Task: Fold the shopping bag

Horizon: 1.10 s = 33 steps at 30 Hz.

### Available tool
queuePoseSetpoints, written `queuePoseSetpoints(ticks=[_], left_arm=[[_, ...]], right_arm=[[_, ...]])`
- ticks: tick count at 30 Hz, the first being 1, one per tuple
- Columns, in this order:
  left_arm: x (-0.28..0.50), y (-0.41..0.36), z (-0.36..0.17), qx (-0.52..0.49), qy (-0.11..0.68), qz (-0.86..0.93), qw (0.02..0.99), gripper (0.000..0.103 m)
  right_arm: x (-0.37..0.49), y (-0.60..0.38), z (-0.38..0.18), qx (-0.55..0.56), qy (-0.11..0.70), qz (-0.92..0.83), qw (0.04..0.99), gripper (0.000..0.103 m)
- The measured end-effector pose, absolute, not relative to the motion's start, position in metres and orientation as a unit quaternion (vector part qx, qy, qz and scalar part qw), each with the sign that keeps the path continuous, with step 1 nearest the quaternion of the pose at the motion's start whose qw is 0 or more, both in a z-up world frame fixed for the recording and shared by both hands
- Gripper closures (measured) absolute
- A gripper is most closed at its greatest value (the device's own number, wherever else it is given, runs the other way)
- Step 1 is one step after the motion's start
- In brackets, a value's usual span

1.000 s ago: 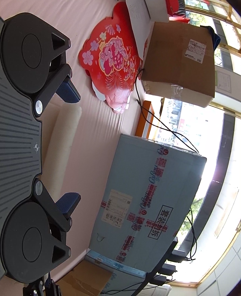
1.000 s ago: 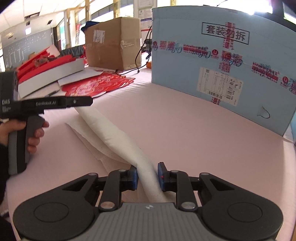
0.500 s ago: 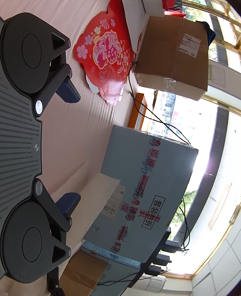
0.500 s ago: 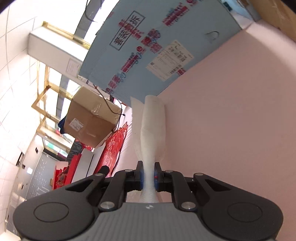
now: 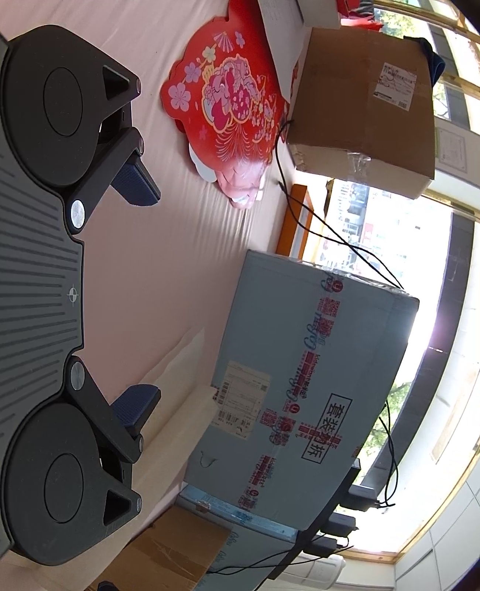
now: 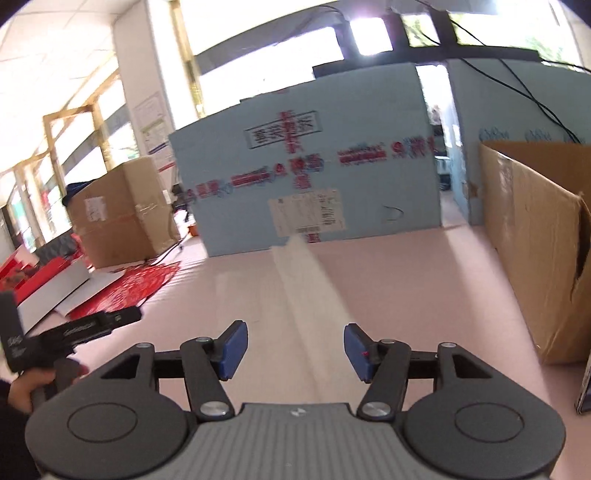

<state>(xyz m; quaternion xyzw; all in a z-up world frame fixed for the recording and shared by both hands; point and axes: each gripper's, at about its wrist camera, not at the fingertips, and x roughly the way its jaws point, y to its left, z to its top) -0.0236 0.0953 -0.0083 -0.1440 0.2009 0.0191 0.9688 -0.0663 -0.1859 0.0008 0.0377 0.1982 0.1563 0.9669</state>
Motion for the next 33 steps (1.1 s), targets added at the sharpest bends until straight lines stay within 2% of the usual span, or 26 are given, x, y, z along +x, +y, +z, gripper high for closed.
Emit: queuePoseSetpoints(ticks=[6, 14, 25, 33], left_arm=[[-0.024, 0.095, -0.008, -0.141, 0.203, 0.026, 0.969, 0.000], [-0.022, 0.096, -0.009, -0.143, 0.209, 0.028, 0.967, 0.000], [-0.022, 0.095, -0.009, -0.144, 0.211, 0.025, 0.966, 0.000], [-0.021, 0.096, -0.009, -0.145, 0.212, 0.025, 0.966, 0.000]], right_arm=[[-0.066, -0.150, -0.023, -0.012, 0.257, 0.203, 0.945, 0.039], [-0.083, -0.133, -0.041, -0.090, 0.284, 0.161, 0.941, 0.039], [-0.086, -0.154, -0.031, -0.056, 0.259, 0.130, 0.955, 0.042], [-0.090, -0.171, -0.031, -0.033, 0.271, 0.119, 0.955, 0.042]])
